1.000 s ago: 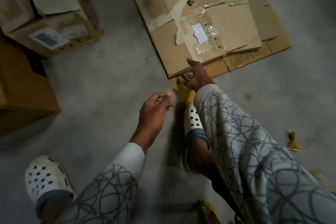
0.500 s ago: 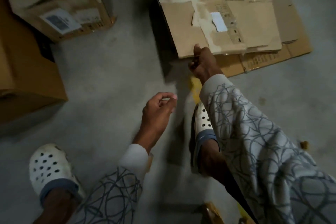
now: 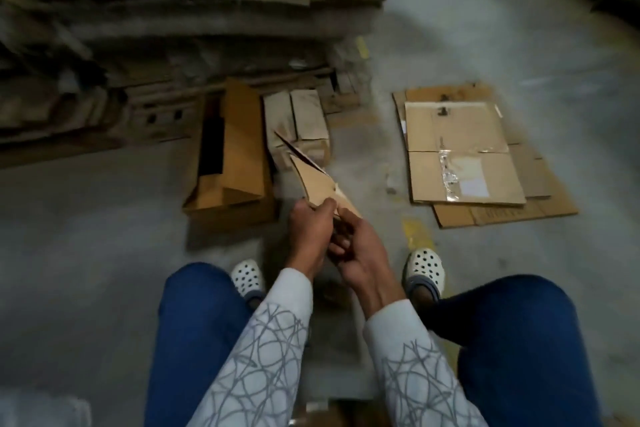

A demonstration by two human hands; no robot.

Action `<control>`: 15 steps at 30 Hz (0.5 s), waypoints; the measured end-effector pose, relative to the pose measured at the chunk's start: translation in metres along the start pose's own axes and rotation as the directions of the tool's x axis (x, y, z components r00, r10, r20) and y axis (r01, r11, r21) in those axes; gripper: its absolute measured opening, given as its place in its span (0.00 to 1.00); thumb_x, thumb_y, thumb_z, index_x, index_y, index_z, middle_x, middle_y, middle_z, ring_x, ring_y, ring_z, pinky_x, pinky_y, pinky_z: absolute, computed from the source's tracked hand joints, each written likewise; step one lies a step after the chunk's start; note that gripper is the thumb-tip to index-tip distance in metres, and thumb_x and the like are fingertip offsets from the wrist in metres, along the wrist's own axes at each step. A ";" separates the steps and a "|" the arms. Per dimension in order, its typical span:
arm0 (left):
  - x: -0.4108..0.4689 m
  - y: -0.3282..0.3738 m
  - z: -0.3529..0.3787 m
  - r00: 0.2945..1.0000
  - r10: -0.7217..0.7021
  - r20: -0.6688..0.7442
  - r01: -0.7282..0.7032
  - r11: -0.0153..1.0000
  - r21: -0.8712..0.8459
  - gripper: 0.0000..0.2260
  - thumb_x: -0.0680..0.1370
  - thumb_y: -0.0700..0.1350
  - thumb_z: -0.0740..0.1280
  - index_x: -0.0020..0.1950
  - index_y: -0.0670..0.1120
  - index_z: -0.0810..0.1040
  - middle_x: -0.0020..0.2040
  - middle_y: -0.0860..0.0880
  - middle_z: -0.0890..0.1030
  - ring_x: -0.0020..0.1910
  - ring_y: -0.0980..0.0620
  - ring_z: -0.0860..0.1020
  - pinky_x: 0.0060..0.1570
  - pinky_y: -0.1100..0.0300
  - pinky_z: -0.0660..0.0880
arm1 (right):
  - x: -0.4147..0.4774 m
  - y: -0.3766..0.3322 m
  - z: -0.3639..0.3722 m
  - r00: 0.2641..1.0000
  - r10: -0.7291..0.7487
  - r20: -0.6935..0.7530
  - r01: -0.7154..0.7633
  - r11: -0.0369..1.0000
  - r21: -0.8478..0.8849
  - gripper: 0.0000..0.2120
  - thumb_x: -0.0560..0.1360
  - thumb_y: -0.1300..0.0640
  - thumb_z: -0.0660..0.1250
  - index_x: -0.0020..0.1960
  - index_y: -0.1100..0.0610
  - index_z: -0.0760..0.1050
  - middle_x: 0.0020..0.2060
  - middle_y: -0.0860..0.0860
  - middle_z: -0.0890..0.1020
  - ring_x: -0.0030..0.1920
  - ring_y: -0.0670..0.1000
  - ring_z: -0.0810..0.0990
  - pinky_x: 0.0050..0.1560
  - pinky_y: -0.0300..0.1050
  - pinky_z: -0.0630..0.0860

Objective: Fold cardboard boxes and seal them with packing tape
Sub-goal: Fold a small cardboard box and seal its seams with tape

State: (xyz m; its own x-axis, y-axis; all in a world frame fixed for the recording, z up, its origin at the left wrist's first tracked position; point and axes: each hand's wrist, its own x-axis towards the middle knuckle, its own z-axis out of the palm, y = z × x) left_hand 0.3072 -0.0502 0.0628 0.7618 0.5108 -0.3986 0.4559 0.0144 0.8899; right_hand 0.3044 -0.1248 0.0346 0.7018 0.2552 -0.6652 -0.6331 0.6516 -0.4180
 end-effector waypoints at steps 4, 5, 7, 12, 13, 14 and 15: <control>-0.059 0.019 -0.046 0.991 0.093 -0.099 -0.102 0.990 -0.098 0.05 0.76 0.43 0.69 0.41 0.49 0.77 0.41 0.48 0.84 0.39 0.44 0.85 0.43 0.48 0.83 | -0.076 0.011 0.004 0.993 0.013 0.113 0.032 0.922 -0.385 0.16 0.80 0.43 0.65 0.48 0.57 0.79 0.27 0.49 0.72 0.23 0.45 0.61 0.21 0.38 0.56; -0.074 0.022 -0.058 0.984 0.136 -0.119 -0.148 0.984 -0.098 0.06 0.77 0.43 0.69 0.41 0.52 0.77 0.41 0.52 0.83 0.42 0.46 0.84 0.46 0.47 0.83 | -0.097 0.012 0.005 0.990 0.010 0.143 0.065 0.859 -0.507 0.21 0.80 0.40 0.65 0.44 0.57 0.80 0.27 0.50 0.74 0.23 0.46 0.63 0.22 0.39 0.57; -0.103 0.024 -0.080 0.961 0.216 -0.174 -0.231 0.970 -0.072 0.06 0.77 0.44 0.68 0.42 0.54 0.77 0.41 0.57 0.81 0.43 0.51 0.82 0.46 0.50 0.82 | -0.144 0.011 0.014 0.975 0.013 0.223 0.169 0.606 -0.777 0.27 0.82 0.37 0.59 0.40 0.57 0.82 0.27 0.52 0.80 0.22 0.47 0.70 0.24 0.38 0.63; -0.159 0.039 -0.121 0.906 0.311 -0.288 -0.334 0.942 -0.032 0.06 0.81 0.43 0.68 0.43 0.49 0.76 0.41 0.53 0.80 0.40 0.54 0.80 0.32 0.67 0.71 | -0.220 -0.009 0.046 0.938 0.010 0.345 0.343 0.085 -0.935 0.30 0.80 0.36 0.61 0.35 0.58 0.83 0.34 0.54 0.86 0.29 0.49 0.78 0.34 0.42 0.74; -0.168 0.047 -0.128 0.893 0.331 -0.304 -0.361 0.932 -0.045 0.08 0.81 0.43 0.68 0.42 0.50 0.75 0.39 0.55 0.78 0.36 0.57 0.77 0.29 0.70 0.70 | -0.229 -0.014 0.052 0.922 -0.077 0.380 0.385 0.049 -0.922 0.28 0.80 0.37 0.63 0.36 0.57 0.83 0.35 0.53 0.87 0.30 0.49 0.79 0.35 0.43 0.74; -0.179 0.057 -0.136 0.877 0.360 -0.318 -0.389 0.920 -0.032 0.08 0.81 0.43 0.68 0.41 0.49 0.76 0.37 0.55 0.78 0.34 0.59 0.76 0.28 0.71 0.70 | -0.235 -0.019 0.056 0.898 -0.163 0.409 0.421 0.042 -0.906 0.25 0.80 0.37 0.63 0.41 0.57 0.84 0.36 0.52 0.87 0.31 0.48 0.79 0.36 0.43 0.75; -0.187 0.067 -0.144 0.850 0.405 -0.337 -0.433 0.901 -0.010 0.07 0.80 0.44 0.68 0.43 0.47 0.79 0.37 0.53 0.79 0.34 0.60 0.77 0.29 0.69 0.72 | -0.242 -0.022 0.061 0.871 -0.226 0.436 0.461 0.070 -0.885 0.22 0.80 0.38 0.63 0.47 0.56 0.84 0.38 0.51 0.86 0.34 0.48 0.80 0.38 0.43 0.76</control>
State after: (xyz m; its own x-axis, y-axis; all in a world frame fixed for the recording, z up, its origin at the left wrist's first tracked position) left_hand 0.1286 -0.0209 0.2295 0.6770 0.7296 0.0966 0.0762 -0.2000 0.9768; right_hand 0.1683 -0.1578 0.2428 0.8968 0.3866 -0.2153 -0.0098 -0.4691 -0.8831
